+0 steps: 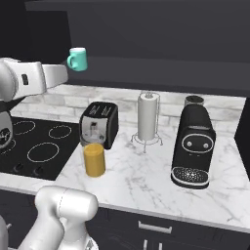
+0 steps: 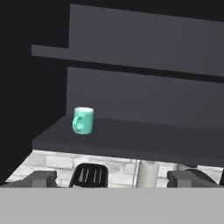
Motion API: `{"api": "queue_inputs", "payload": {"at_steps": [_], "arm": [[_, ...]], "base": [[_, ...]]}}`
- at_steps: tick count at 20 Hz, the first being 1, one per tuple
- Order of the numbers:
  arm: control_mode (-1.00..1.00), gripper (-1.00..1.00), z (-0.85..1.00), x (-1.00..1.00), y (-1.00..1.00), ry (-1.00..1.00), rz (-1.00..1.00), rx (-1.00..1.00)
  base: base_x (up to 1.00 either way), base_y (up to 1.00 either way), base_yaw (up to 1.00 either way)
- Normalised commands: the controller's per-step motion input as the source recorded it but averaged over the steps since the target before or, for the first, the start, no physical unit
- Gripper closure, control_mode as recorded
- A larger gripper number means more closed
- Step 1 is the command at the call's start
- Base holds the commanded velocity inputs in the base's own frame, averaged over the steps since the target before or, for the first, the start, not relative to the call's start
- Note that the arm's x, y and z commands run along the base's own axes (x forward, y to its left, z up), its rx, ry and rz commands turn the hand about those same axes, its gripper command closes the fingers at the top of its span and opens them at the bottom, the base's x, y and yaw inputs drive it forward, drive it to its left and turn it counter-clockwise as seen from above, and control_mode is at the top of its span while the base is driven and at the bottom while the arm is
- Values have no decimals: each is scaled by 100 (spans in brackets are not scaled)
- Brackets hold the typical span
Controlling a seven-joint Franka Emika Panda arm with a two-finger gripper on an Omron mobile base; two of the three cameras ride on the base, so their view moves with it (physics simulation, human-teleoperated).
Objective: There is a tray on the dining counter. Grab the cup, mug, and pitcher and place them on the tray. The pitcher may be placed next to the tray if it cannot fit the tray.
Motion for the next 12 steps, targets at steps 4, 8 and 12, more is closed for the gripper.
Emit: {"api": "queue_inputs", "payload": {"at_steps": [4, 8, 12], "arm": [[-100, -100, 40, 0, 22, 31, 5, 0], [-100, -100, 10, 0, 6, 28, 8, 0], [-100, -100, -6, 3, 0, 12, 9, 0]], "base": [[0, 0, 0], [0, 0, 0], [0, 0, 0]]}}
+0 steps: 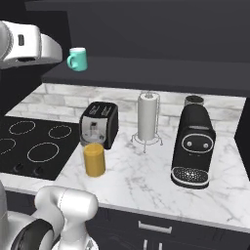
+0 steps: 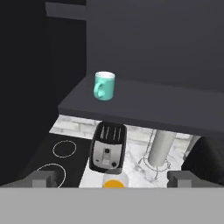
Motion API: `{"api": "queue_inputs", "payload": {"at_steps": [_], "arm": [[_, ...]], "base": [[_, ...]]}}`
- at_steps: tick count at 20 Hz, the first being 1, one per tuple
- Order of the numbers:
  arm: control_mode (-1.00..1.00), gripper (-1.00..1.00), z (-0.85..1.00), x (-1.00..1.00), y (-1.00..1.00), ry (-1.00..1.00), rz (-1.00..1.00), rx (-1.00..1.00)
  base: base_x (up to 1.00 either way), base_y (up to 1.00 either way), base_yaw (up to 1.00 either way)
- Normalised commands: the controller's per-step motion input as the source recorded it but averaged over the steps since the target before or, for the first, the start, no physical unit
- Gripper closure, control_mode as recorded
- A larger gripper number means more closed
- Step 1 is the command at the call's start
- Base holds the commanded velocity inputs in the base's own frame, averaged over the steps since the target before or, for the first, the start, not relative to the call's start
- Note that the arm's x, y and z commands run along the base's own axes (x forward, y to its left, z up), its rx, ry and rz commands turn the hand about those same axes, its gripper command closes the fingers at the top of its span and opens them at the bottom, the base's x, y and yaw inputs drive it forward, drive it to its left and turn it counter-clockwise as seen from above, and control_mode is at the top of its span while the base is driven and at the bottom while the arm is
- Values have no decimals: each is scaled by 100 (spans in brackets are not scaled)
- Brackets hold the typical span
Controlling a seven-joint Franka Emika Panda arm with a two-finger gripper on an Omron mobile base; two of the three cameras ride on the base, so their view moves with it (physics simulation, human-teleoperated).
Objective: There is a tray on the dining counter. Grab the cup, mug, and pitcher and place them on the tray. The pitcher may be placed next to the tray if it cannot fit the tray.
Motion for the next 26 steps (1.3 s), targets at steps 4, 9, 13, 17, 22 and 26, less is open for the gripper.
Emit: {"api": "queue_inputs", "payload": {"at_steps": [4, 9, 13, 17, 22, 26], "arm": [[-100, -100, -50, 1, 1, 0, 10, 0], [-100, -100, -58, 7, 23, 0, 3, 0], [-100, -100, -30, 23, 30, -1, 0, 0], [-100, -100, 0, 40, 15, 0, 0, 1], [-100, -100, 0, 38, 6, 0, 0, 4], [-100, -100, 0, 36, 0, 1, 0, 5]], "base": [[0, 0, 0], [0, 0, 0], [0, 0, 0], [0, 0, 0], [0, 0, 0], [0, 0, 0]]}}
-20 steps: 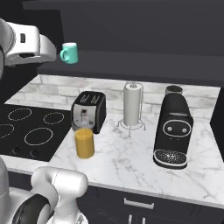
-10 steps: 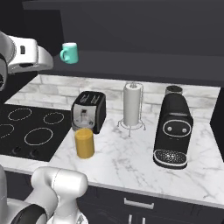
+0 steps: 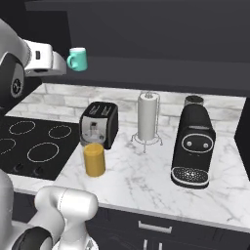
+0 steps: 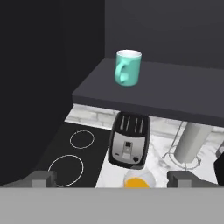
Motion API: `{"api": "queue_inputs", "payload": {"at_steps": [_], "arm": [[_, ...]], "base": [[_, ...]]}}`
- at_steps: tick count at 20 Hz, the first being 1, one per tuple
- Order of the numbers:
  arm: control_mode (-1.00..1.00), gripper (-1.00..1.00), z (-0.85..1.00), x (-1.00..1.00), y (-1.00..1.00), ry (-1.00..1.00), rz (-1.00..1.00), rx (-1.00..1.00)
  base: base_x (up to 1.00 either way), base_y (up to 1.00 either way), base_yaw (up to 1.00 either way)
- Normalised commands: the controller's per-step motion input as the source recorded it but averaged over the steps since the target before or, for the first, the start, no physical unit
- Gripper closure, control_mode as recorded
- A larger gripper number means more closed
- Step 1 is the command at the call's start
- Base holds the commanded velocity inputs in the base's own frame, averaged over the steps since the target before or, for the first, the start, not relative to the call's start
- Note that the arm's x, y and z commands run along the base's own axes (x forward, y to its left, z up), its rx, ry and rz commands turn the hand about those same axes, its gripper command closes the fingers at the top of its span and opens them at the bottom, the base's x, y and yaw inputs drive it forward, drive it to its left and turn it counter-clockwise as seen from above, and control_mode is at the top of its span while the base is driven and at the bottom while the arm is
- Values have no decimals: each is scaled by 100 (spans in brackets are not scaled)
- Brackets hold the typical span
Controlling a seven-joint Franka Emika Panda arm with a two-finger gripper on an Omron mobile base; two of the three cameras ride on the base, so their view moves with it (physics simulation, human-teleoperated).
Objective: There is a tray on the dining counter. Grab the cup, mug, and pitcher and place them on the tray. The pitcher may be placed next to the tray if it cannot fit the tray.
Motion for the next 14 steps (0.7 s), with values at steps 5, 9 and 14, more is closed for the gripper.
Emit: {"api": "queue_inputs", "payload": {"at_steps": [5, 9, 14], "arm": [[-100, -100, 0, 32, 0, 3, 0, 2], [-100, -100, 0, 34, 0, 2, 0, 0], [-100, -100, 0, 38, 4, 1, 0, 0]], "base": [[0, 0, 0], [0, 0, 0], [0, 0, 0]]}}
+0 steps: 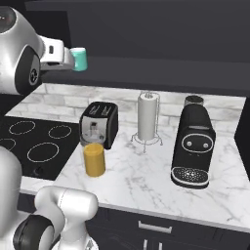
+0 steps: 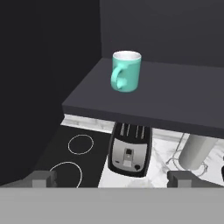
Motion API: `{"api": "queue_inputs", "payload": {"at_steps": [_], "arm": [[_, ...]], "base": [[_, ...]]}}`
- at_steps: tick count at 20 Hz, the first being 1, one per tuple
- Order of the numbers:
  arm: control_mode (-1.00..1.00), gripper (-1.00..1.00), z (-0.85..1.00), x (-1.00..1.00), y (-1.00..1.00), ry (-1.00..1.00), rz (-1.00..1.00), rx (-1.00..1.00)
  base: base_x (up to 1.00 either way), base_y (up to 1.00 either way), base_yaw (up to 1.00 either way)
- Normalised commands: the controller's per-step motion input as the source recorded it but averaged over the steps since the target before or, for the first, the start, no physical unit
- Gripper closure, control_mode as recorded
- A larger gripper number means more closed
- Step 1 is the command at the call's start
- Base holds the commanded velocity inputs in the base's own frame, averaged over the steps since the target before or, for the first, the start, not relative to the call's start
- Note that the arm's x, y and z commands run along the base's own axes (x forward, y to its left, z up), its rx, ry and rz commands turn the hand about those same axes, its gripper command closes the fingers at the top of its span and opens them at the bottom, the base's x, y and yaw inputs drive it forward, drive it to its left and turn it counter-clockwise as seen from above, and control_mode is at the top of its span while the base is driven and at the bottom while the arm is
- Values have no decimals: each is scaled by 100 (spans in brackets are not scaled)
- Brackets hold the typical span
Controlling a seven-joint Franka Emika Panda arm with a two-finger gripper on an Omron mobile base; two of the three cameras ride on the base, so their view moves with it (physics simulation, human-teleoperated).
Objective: There is a tray on the dining counter. Grab the cup, mug, and pitcher and place them on the tray. The pitcher may be placed next to the tray if it cannot fit the tray.
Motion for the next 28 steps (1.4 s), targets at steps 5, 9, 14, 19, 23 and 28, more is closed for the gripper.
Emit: {"api": "queue_inputs", "payload": {"at_steps": [5, 9, 14, 19, 23, 28], "arm": [[-100, -100, -7, 41, 9, 0, 0, 0], [-100, -100, -14, 40, 8, 0, 0, 0], [-100, -100, -15, 39, 1, 0, 0, 0], [-100, -100, -12, 40, 0, 0, 0, 0], [-100, -100, -16, 35, 0, 0, 0, 0], [-100, -100, -10, 34, 0, 0, 0, 0]], "base": [[0, 0, 0], [0, 0, 0], [0, 0, 0], [0, 0, 0], [0, 0, 0], [0, 0, 0]]}}
